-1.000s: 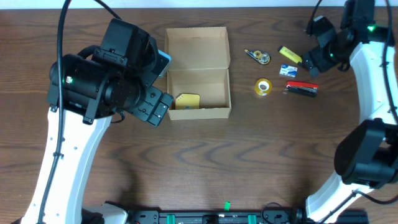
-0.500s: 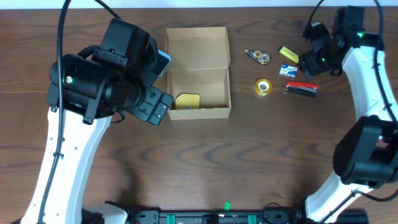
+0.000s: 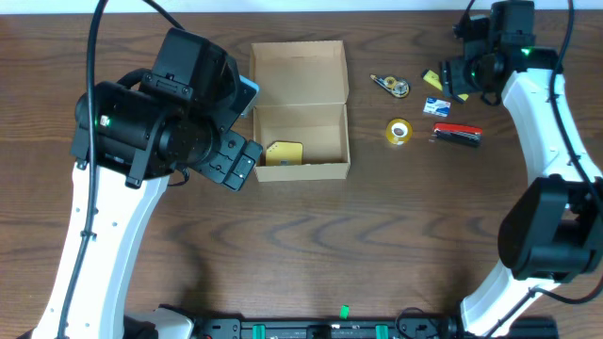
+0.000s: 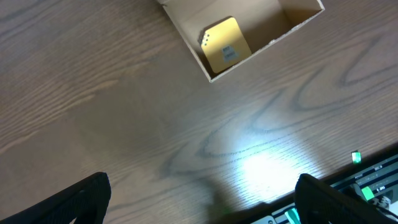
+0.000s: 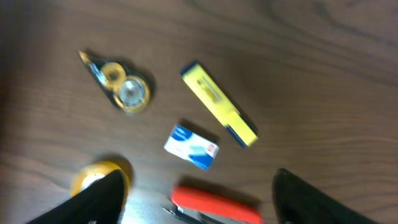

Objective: Pack container

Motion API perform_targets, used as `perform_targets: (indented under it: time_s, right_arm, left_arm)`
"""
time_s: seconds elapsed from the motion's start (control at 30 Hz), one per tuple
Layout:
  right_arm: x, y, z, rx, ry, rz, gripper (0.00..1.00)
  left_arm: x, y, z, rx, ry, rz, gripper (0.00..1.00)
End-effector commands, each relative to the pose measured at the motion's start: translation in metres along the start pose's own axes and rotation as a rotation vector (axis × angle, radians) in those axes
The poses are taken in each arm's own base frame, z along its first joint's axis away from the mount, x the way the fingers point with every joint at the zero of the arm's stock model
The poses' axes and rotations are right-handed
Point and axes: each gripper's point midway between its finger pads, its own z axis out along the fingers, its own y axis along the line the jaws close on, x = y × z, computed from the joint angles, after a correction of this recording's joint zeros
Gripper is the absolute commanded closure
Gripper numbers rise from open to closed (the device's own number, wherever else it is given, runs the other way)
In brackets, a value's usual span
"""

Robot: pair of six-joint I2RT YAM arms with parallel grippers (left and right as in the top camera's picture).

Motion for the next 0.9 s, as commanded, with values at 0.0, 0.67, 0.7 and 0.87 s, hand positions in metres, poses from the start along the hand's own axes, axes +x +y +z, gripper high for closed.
perform_targets:
  time_s: [0.0,0.67,0.7,0.87]
  right_arm:
    - [-0.003,0.022,0.004,-0.092,-0.01,0.062,0.01]
    - [0.081,-0.008,-0.01,0.25,0.282,0.883,0.01]
    - [0.089,-0.009,-0.013,0.285,0.302,0.946,0.01]
    - [0.107,-0.008,-0.02,0.399,0.326,1.14,0.01]
  left_arm:
    - [0.0,0.0,-0.007,-0.004,-0.02,0.006,0.05]
    - [0.0,0.0,-0.007,-0.004,-0.02,0.006,0.05]
    - [0.0,0.0,-0.007,-0.004,-0.02,0.006,0.05]
    - [0.0,0.0,-0.007,-0.004,-0.02,0.006,0.05]
